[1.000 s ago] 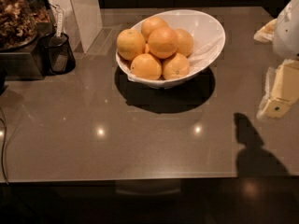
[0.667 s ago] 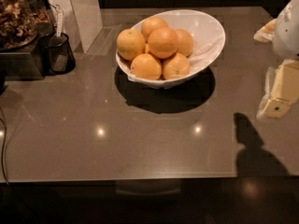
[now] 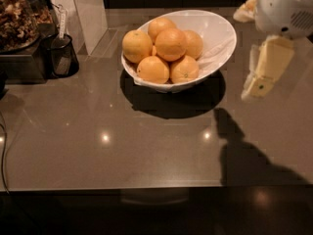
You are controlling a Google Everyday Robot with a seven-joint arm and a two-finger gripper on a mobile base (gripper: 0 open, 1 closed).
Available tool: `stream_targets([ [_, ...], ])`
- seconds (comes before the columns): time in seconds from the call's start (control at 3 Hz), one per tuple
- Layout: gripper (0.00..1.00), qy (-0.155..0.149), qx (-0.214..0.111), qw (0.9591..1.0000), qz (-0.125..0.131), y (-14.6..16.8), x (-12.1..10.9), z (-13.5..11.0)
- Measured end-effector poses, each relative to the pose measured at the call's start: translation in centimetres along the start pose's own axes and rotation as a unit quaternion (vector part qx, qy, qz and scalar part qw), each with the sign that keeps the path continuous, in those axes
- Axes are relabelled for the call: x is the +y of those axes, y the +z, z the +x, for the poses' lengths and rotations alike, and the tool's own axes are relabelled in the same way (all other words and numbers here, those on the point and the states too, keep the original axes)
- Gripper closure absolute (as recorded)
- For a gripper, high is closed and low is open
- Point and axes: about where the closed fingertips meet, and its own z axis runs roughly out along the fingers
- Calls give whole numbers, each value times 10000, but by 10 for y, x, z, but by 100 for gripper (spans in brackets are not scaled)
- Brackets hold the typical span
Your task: Pick orange from white bowl
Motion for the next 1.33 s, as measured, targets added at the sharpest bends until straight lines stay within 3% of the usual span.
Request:
stream_targets([
  [0.33, 0, -501, -462, 9977, -55, 1, -30, -59],
  [1.0, 0, -515, -624, 9967, 114, -4, -41, -70],
  [1.33, 0, -411, -914, 9949, 75, 9, -69, -80],
])
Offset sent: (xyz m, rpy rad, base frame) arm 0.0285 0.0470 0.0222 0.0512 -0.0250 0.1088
